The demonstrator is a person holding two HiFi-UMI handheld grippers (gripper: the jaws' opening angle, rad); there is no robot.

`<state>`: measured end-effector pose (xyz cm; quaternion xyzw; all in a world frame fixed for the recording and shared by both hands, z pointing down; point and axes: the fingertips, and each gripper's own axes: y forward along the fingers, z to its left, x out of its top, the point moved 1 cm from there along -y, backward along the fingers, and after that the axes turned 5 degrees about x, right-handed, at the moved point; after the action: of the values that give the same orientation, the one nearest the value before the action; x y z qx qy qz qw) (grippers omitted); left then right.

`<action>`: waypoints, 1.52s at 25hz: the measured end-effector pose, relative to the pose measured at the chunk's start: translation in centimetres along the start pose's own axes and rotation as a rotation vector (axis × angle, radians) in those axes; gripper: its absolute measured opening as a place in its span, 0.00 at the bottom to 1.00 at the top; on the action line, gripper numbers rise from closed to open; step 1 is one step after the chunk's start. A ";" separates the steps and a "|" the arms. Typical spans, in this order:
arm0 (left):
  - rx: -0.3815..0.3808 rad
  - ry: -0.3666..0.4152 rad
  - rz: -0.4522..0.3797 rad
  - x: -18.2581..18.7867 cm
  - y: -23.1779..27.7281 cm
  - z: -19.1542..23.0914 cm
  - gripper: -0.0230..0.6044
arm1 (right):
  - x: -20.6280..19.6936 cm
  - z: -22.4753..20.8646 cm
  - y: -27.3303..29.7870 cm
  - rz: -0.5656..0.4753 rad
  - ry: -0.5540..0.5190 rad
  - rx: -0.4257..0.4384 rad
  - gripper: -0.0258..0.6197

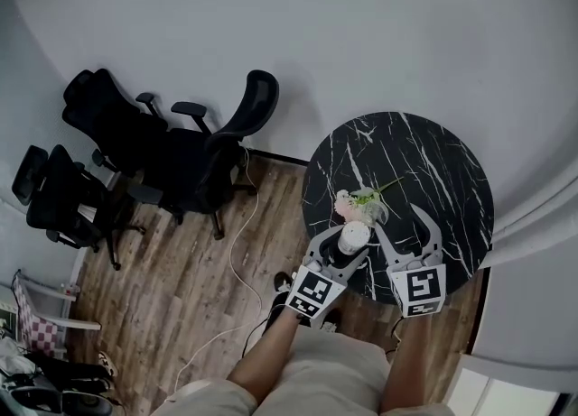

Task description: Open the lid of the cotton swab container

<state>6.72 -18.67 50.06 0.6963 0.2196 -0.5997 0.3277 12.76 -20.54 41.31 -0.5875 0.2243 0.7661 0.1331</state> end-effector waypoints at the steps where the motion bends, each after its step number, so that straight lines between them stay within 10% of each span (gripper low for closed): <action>1: -0.002 -0.002 -0.003 0.0 -0.1 -0.1 0.46 | -0.2 0.0 0.0 0.006 0.001 -0.004 0.49; 38: -0.007 0.012 -0.022 0.7 -0.5 -0.3 0.46 | -0.9 1.8 0.0 -0.027 0.012 0.106 0.49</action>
<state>6.76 -18.17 49.36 0.6961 0.2314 -0.5984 0.3223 11.49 -19.54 42.56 -0.5870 0.2573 0.7479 0.1727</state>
